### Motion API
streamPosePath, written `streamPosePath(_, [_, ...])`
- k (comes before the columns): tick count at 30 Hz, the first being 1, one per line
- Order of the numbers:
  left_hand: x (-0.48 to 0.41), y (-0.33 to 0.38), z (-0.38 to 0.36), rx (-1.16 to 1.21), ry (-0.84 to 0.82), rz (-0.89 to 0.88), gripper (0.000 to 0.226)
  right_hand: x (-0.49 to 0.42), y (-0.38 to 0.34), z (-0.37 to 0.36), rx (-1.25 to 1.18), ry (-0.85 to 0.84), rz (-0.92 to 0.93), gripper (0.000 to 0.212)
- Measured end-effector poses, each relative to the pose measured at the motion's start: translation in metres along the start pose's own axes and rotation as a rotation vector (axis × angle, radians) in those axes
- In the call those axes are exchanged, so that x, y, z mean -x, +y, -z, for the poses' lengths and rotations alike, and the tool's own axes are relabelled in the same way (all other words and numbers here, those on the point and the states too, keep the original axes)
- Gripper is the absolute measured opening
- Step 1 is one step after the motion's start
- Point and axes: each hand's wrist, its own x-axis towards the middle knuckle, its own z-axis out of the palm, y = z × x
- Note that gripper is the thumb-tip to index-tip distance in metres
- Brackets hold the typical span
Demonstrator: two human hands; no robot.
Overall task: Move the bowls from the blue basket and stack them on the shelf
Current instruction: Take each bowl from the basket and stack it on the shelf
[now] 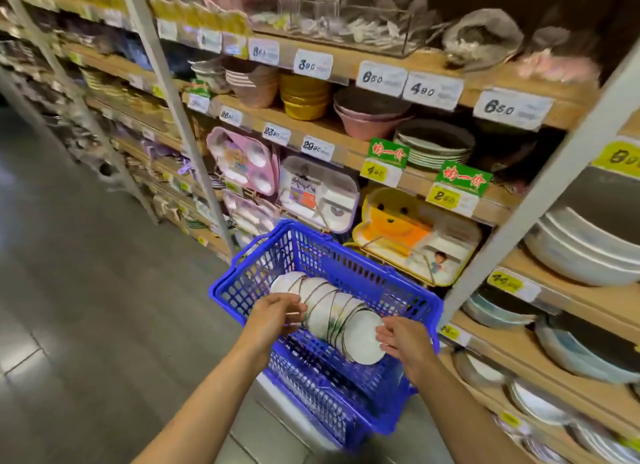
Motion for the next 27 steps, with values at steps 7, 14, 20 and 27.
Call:
streamPosePath(7, [-0.075, -0.013, -0.025, -0.173, -0.139, 0.141, 0.023, -0.038, 0.026, -0.002, -0.016, 0.099, -0.167, 0.013])
streamPosePath(14, [-0.120, -0.033, -0.078, -0.441, -0.246, 0.202, 0.021, -0.088, 0.052, -0.019, -0.044, 0.129, -0.411, 0.006])
streamPosePath(20, [-0.150, -0.060, -0.108, -0.642, -0.326, 0.201, 0.020, -0.129, 0.072, -0.026, -0.001, 0.301, -0.477, 0.044])
streamPosePath(27, [-0.188, -0.111, -0.118, -0.819, -0.431, 0.224, 0.025, -0.170, 0.105, -0.033, 0.014, 0.342, -0.597, 0.040])
